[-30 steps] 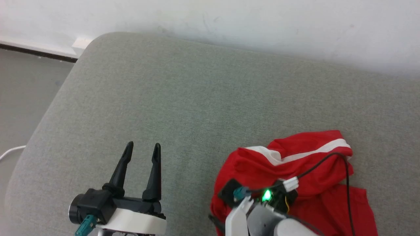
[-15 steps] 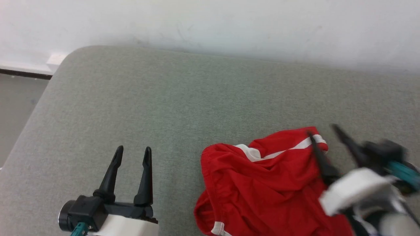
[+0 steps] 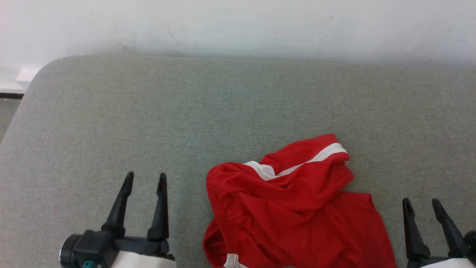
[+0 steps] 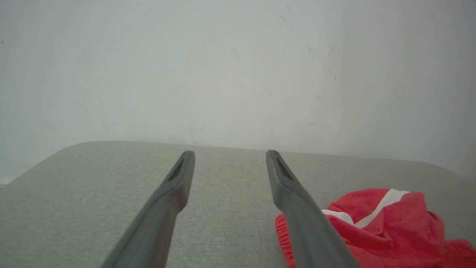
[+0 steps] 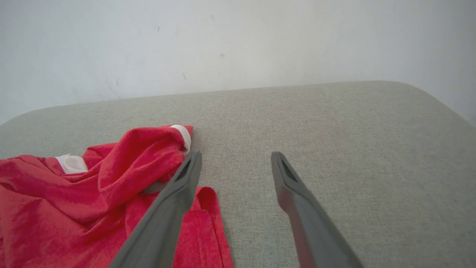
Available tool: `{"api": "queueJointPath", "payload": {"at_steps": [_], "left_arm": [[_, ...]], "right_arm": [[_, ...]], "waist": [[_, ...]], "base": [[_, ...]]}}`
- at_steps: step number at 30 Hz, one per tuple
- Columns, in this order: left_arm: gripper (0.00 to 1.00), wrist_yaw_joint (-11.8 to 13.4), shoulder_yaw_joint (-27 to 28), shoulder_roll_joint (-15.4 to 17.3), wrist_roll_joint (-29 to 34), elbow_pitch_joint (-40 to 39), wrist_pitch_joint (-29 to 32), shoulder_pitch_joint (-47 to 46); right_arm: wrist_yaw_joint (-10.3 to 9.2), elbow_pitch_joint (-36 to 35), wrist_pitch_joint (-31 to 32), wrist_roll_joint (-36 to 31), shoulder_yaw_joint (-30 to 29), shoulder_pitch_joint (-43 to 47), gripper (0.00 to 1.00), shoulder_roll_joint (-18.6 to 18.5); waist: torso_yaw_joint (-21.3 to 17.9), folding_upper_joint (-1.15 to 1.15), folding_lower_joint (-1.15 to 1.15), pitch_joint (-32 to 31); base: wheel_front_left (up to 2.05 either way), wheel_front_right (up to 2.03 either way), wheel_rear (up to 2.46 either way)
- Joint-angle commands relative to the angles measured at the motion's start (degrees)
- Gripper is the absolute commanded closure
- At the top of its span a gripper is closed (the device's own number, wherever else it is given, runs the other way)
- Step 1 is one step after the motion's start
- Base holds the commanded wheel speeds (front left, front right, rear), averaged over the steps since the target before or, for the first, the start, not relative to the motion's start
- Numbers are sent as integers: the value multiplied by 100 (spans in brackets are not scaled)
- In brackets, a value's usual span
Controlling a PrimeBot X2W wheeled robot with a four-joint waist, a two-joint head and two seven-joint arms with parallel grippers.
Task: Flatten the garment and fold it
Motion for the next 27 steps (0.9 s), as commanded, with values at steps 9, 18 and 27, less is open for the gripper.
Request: {"api": "queueJointPath", "payload": {"at_steps": [9, 18, 27], "left_arm": [[0, -305, -1110, 726, 273, 501, 1059, -1759], [0, -322, -2231, 1253, -456, 1422, 3133, -2720], [0, -323, -3537, 1682, -1338, 2266, 3828, -3106]], "right_arm": [[-4, 91, -33, -113, 69, -412, 0, 12], [-4, 140, 129, -114, 223, -500, 0, 12], [-4, 86, 276, -181, 271, -567, 0, 12]], "waist": [[-73, 0, 0, 196], [-113, 0, 0, 406], [-120, 0, 0, 423]], "base": [[0, 0, 0], [0, 0, 0], [0, 0, 0]]}}
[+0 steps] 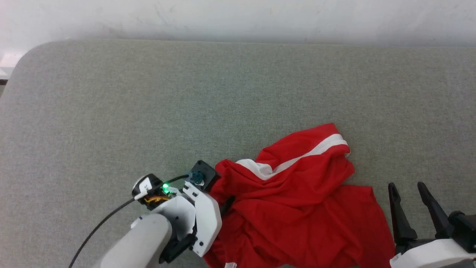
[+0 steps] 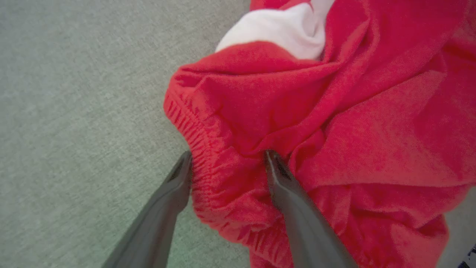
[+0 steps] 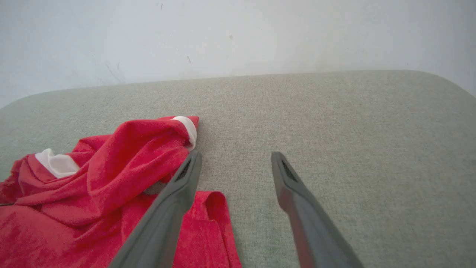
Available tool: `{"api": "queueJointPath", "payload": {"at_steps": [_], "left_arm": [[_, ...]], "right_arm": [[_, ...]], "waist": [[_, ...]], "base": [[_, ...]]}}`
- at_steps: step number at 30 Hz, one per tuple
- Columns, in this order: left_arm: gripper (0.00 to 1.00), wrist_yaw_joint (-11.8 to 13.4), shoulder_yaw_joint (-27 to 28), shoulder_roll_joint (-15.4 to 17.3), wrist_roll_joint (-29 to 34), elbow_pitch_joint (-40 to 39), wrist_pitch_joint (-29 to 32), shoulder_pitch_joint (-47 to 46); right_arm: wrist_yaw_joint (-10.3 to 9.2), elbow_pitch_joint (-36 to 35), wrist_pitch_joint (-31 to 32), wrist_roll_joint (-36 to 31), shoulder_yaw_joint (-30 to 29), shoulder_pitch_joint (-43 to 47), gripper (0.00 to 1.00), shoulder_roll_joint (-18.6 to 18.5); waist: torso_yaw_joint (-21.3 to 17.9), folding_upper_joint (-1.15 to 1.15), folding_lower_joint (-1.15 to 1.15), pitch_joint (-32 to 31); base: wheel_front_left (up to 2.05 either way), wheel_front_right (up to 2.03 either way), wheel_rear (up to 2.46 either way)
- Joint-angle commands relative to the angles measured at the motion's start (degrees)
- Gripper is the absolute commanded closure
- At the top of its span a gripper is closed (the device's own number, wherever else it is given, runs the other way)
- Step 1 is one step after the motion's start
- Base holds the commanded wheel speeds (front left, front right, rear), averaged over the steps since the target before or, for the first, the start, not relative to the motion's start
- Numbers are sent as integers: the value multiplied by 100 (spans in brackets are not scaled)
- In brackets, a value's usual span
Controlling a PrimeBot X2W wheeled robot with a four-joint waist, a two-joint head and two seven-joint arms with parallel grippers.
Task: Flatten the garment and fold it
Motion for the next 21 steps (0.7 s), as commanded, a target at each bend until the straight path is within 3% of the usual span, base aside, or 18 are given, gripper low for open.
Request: {"api": "queueJointPath", "payload": {"at_steps": [1, 2, 3, 11, 16, 17, 19, 20, 21], "left_arm": [[39, -37, -48, 40, -50, 49, 5, -144], [88, -37, -88, 70, -96, 88, -64, -219], [100, -37, -70, 83, -109, 134, -165, -287], [100, 843, 666, 43, 241, 522, -1496, -916], [100, 943, 870, 94, 229, 848, -1798, -1158], [91, 939, 889, 110, 224, 944, -1844, -1193], [15, 929, 907, 114, 199, 1139, -1890, -1227], [0, 916, 909, 99, 181, 1215, -1931, -1232], [0, 899, 908, 74, 155, 1284, -1975, -1227]], "right_arm": [[-5, -32, 20, -38, -2, -99, 0, 8], [-5, -52, 33, -46, -9, -103, 0, 8], [-5, -71, 42, -50, -18, -106, 0, 8], [-5, -200, 79, -68, -36, -188, 0, 8], [-5, -208, 88, -109, -76, -279, 0, 8], [-5, -207, 91, -120, -72, -306, 0, 8], [-5, -201, 98, -139, -57, -360, 0, 8], [-5, -195, 100, -144, -53, -383, 0, 8], [-5, -185, 109, -145, -49, -401, 0, 8]], "waist": [[-3, 0, 0, 3], [-4, 0, 0, 11], [-5, 0, 0, 20], [-50, 0, 0, 251], [-71, 0, 0, 384], [-84, 0, 0, 416], [-102, 0, 0, 473], [-104, 0, 0, 494], [-101, 0, 0, 514]], "base": [[0, 0, 0], [0, 0, 0], [0, 0, 0], [0, 0, 0], [0, 0, 0], [0, 0, 0], [0, 0, 0], [0, 0, 0], [0, 0, 0]]}}
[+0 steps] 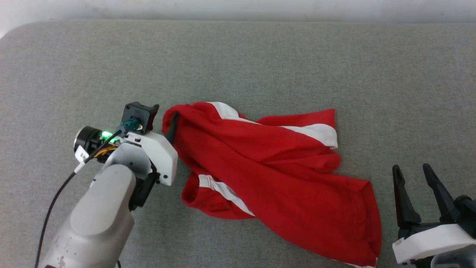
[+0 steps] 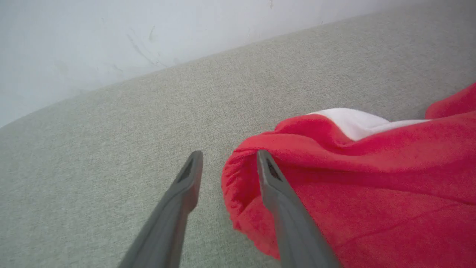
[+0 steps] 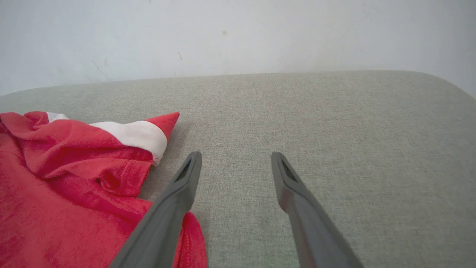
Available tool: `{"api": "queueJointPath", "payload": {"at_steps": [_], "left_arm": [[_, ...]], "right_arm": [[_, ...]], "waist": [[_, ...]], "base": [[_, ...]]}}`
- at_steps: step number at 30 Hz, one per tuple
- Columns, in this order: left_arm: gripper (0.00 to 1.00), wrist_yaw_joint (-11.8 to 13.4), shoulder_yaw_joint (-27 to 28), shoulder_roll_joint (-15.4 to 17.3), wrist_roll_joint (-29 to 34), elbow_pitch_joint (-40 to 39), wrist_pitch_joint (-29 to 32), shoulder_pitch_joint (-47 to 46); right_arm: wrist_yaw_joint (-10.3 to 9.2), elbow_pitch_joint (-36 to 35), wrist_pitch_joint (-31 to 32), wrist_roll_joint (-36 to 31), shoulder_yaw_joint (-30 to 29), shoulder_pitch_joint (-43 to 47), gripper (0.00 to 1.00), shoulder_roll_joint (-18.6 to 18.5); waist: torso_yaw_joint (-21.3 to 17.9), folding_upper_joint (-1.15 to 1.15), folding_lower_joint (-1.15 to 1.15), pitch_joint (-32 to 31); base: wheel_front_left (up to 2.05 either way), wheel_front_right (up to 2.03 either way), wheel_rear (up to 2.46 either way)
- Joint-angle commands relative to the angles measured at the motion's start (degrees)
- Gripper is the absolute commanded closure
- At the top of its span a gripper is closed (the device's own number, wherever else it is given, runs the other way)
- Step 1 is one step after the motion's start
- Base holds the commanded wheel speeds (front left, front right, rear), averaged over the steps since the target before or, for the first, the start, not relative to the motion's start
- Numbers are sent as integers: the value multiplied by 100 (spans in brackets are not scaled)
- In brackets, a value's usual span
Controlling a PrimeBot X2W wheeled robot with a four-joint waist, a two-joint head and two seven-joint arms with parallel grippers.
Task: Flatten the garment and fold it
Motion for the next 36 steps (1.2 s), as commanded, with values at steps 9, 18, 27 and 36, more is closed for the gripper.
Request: {"api": "queueJointPath", "payload": {"at_steps": [9, 18, 27, 36], "left_arm": [[0, 5, 494, -369, -689, -460, -784, 269], [0, 520, 1456, 19, -408, -3117, -1882, 1882], [0, 373, 2192, -887, 167, -4245, -1894, 3900], [0, -291, 2476, -1449, 556, -4051, -1895, 3969]], "right_arm": [[-5, 129, 43, -24, 9, -83, 0, 10], [-5, 180, 26, 25, 39, 66, 0, 10], [-5, 224, 24, 67, 46, 174, 0, 10], [-5, 400, 1036, -494, 131, -575, 0, 10]], "waist": [[157, 0, -1, -132], [294, 0, -1, -455], [442, 0, -1, -568], [659, 0, -1, -560]], "base": [[0, 0, 0], [0, 0, 0], [0, 0, 0], [0, 0, 0]]}}
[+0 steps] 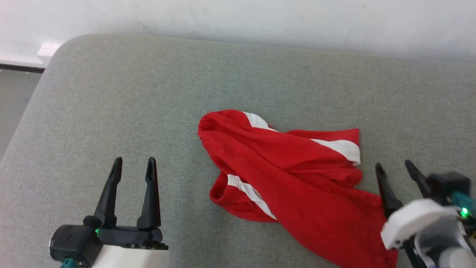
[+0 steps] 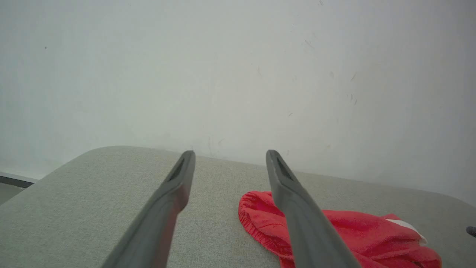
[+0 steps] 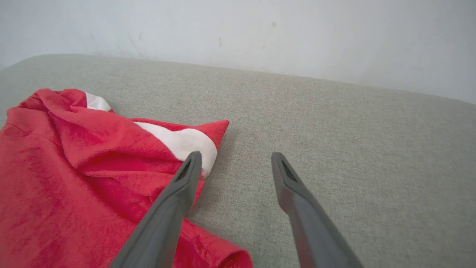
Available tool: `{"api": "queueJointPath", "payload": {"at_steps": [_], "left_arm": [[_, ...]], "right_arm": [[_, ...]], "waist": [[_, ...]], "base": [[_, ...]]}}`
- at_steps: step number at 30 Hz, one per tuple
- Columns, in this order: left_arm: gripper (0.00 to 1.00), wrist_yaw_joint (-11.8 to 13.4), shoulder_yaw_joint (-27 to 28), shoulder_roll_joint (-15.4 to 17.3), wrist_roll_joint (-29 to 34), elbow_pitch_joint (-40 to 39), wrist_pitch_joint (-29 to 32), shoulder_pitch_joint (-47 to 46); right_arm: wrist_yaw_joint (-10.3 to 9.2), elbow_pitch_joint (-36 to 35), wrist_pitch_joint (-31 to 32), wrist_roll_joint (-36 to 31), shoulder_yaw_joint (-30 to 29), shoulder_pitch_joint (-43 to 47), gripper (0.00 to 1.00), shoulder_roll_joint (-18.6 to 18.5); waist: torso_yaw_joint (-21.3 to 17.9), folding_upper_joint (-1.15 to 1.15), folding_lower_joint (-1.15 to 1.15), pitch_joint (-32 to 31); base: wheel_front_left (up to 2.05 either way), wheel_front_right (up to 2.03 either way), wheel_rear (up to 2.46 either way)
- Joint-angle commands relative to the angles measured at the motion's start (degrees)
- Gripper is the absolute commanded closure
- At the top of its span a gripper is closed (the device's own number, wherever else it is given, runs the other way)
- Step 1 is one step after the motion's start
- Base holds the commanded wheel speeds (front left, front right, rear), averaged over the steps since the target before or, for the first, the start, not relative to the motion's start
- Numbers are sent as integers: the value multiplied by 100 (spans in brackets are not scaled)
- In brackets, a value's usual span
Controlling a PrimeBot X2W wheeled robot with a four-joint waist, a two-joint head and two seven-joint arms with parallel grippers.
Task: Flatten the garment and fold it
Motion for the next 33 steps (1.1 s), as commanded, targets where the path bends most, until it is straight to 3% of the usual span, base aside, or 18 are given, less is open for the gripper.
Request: {"api": "queueJointPath", "payload": {"at_steps": [1, 7, 14, 15, 16, 17, 20, 23, 28, 33], "left_arm": [[0, -89, 47, -51, 114, 31, -26, -90], [0, -326, 50, -212, 270, 122, -27, -226], [0, -463, 14, -314, 274, 306, -27, -320], [0, -474, 12, -322, 272, 331, -27, -330], [0, -486, 7, -328, 274, 355, -27, -337], [0, -497, 1, -333, 278, 378, -27, -343], [0, -515, 9, -344, 277, 410, -27, -355], [0, -525, 8, -352, 276, 413, -27, -367], [0, -543, -117, -357, 178, 428, -27, -507], [0, -521, -295, -358, -12, 509, -27, -700]], "right_arm": [[-5, 105, 305, -147, 43, -216, 0, 9], [-5, 611, 1686, -494, 428, -867, 0, -3], [-5, 1315, 2168, -661, 277, -1283, 0, -68], [-5, 1429, 2191, -697, 227, -1321, 13, -64], [-5, 1526, 2201, -735, 198, -1352, 78, -61], [-5, 1601, 2195, -746, 157, -1383, 100, -56], [-5, 1657, 2179, -734, 168, -1536, 100, -62], [-5, 1527, 2199, -774, 346, -1876, 100, -358], [-5, 1267, 2469, -832, 976, -2794, 100, -1364], [-5, 1290, 2708, -565, 2060, -3861, 100, -2475]], "waist": [[59, 0, 0, 49], [294, 0, 0, 208], [579, 0, 0, 285], [610, 0, 0, 279], [640, 0, 0, 271], [666, 0, 0, 263], [714, 0, 0, 241], [741, 0, 0, 250], [898, 0, 0, 452], [1163, 0, 0, 775]], "base": [[0, 0, 0], [0, 0, 0], [0, 0, 0], [0, 0, 0], [0, 0, 0], [0, 0, 0], [0, 0, 0], [0, 0, 0], [0, 0, 0], [0, 0, 0]]}}
